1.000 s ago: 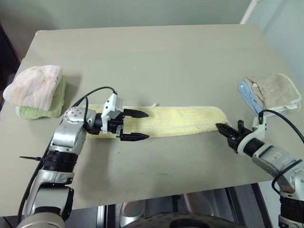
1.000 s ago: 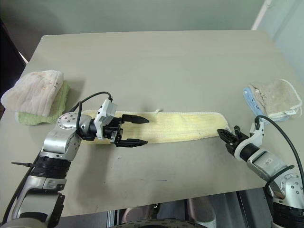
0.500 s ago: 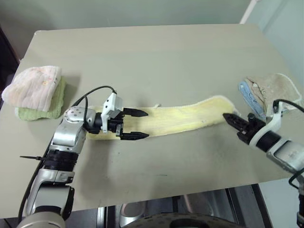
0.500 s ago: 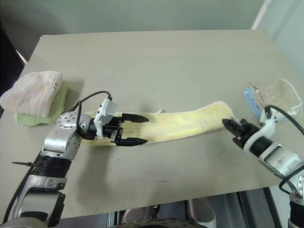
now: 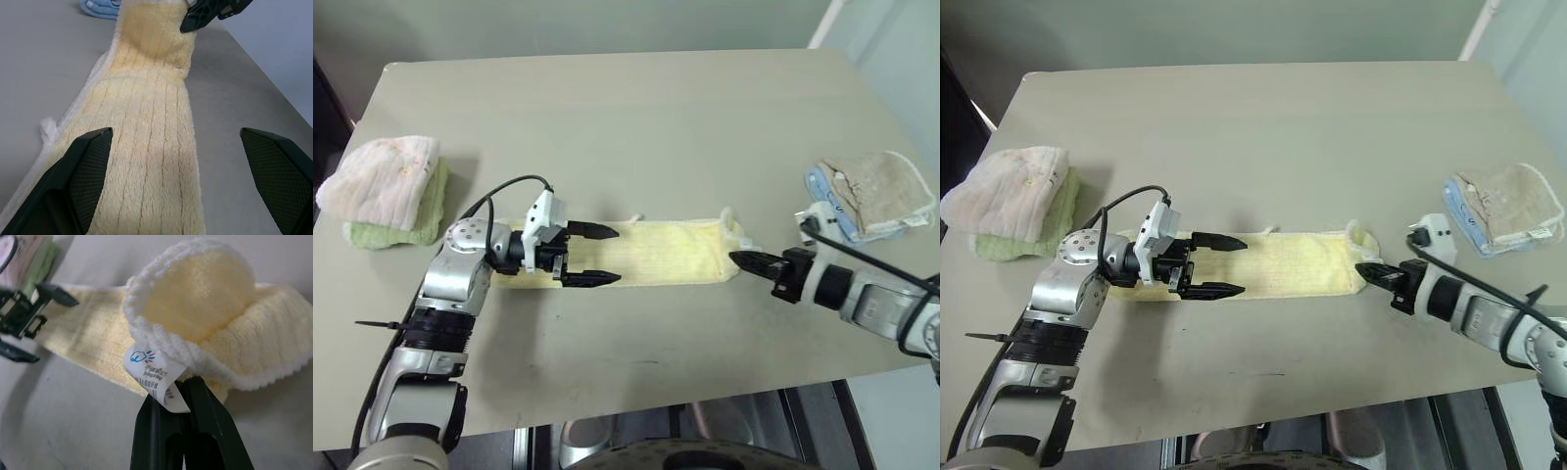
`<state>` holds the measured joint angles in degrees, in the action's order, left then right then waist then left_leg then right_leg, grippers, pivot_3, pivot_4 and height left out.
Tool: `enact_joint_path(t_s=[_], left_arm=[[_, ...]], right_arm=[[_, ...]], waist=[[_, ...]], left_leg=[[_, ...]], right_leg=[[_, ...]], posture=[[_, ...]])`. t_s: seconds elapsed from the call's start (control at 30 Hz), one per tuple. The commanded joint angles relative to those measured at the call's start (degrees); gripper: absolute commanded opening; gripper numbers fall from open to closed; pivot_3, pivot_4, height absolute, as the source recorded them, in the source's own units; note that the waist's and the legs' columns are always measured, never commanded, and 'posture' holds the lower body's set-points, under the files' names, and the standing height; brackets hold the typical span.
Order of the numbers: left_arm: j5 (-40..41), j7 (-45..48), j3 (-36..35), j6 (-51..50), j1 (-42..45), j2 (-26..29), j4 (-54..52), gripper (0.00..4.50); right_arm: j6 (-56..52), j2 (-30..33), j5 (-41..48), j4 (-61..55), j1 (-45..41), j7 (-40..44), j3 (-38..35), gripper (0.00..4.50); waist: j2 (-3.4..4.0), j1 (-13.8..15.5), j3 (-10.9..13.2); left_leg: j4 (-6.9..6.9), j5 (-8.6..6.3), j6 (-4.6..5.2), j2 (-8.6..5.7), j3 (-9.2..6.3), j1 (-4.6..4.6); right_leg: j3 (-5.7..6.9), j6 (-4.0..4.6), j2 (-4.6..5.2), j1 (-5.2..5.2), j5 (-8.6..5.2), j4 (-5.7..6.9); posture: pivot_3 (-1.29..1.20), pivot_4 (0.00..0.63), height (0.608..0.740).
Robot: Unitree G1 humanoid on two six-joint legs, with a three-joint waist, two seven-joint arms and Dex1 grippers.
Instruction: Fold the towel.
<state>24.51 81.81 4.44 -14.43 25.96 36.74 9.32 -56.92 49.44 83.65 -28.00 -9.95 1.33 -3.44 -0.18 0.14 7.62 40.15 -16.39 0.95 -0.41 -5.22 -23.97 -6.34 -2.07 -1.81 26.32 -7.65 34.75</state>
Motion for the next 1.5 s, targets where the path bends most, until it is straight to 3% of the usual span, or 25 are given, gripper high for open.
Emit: enact_joint_path(t_s=[0.03,0.27,0.63,1.2,1.5], left_arm=[[0.31,-0.86,-1.15,0.45,0.01,0.25,-1.78,4.5],[0.86,-1.75,-1.53,-0.15,-0.47,0.63,-2.75,4.5],[0.88,-2.29,-1.97,-0.27,-0.89,1.42,-2.88,4.5],[0.55,-2.64,-2.19,-0.27,-1.24,1.6,-2.83,4.5],[0.23,-2.66,-2.31,0.12,-0.64,1.64,-2.02,4.5]], right_arm=[[-0.28,-1.69,-7.16,-2.31,-4.64,3.65,4.37,0.01],[-2.17,-7.84,-21.44,-0.29,-13.86,7.65,15.67,0.01],[-4.16,-13.43,-33.75,2.36,-18.17,14.27,20.9,0.01],[-16.37,-21.3,-28.49,3.82,-21.19,19.35,13.64,0.01],[-16.35,-22.69,-29.75,4.42,-21.45,21.65,13.65,2.95]], waist=[[0.0,-0.07,0.0],[0.0,-0.25,0.0],[0.0,-0.07,0.0],[0.0,-0.12,0.0],[0.0,-0.14,0.0]], left_leg=[[0.01,0.01,0.01,0.0,0.0,0.02],[0.01,0.07,0.04,0.02,-0.01,0.07],[0.0,0.11,-0.02,0.02,-0.01,0.05],[0.0,0.23,-0.17,0.02,-0.01,0.05],[0.01,0.26,-0.16,0.02,-0.01,0.05]], right_leg=[[0.0,0.0,0.0,0.0,0.0,0.05],[0.03,0.08,-0.01,0.03,0.05,0.15],[0.1,0.17,0.01,0.07,0.04,0.16],[0.1,0.69,0.0,0.08,-0.16,0.19],[0.1,0.74,0.0,0.08,-0.13,0.19]], posture=[[0.0,0.15,0.74],[0.0,0.15,0.74],[0.0,0.15,0.74],[0.0,0.15,0.74],[0.0,0.15,0.74]])
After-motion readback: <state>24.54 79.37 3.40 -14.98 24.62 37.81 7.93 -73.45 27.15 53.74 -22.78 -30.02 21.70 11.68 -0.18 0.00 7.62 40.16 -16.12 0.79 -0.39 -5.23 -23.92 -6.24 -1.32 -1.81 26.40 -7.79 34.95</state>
